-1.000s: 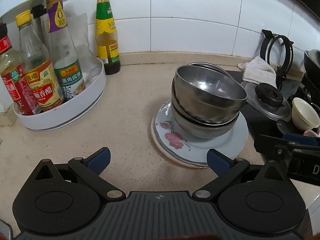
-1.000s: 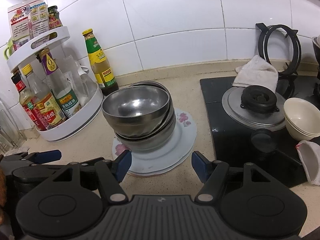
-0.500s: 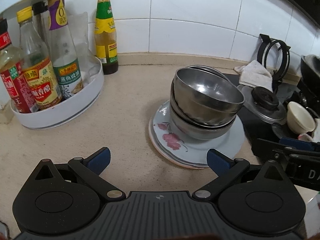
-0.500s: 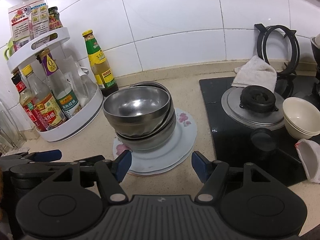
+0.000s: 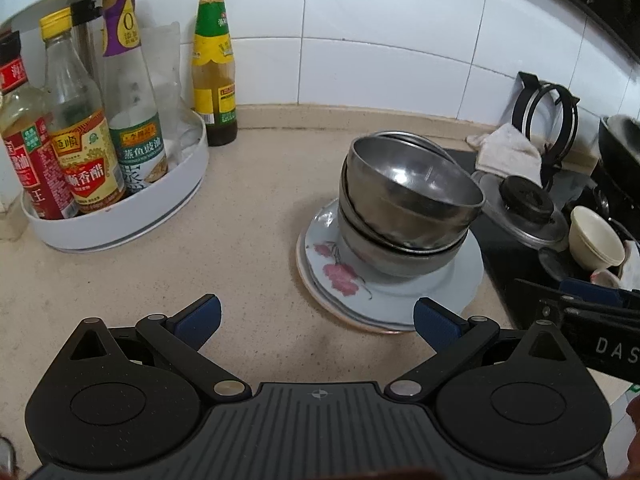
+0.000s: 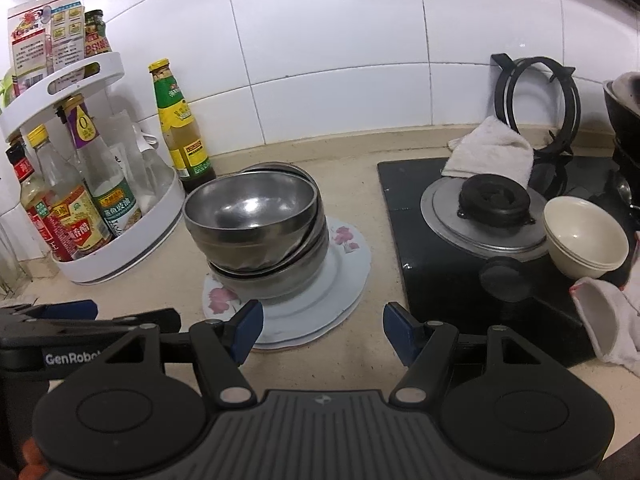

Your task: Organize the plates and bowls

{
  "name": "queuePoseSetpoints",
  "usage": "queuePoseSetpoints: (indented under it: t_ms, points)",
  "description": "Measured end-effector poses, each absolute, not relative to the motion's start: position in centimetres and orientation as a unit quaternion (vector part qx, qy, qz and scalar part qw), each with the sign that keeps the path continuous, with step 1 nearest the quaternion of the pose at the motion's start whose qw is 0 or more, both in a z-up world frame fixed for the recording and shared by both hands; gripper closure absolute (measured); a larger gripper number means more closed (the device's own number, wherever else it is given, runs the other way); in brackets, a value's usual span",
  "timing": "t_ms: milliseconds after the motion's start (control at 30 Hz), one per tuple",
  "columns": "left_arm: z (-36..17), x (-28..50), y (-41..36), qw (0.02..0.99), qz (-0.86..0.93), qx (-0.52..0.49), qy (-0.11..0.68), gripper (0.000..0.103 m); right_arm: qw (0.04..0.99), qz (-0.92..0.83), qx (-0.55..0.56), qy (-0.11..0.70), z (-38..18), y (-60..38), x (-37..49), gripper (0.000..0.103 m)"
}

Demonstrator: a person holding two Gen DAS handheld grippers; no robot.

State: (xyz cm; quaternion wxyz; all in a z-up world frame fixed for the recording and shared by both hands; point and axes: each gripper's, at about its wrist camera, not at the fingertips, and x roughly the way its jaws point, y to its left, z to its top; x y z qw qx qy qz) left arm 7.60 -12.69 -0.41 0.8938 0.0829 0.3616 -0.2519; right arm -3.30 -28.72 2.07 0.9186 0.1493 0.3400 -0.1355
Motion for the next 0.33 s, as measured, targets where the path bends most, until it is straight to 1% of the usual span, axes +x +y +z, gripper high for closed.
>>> queuePoseSetpoints:
  t_ms: [200, 333]
  points:
    - [0.3, 6.7, -12.3, 0.908, -0.245, 0.088, 0.328, 0.0, 0.921, -0.129, 0.156, 0.334, 2.2, -28.6, -3.7, 0.04]
    - [0.6, 6.8, -12.0, 0.902, -0.252, 0.069, 0.345, 0.0, 0.923, -0.123, 0.158, 0.33, 2.5, -28.4, -3.9, 0.04]
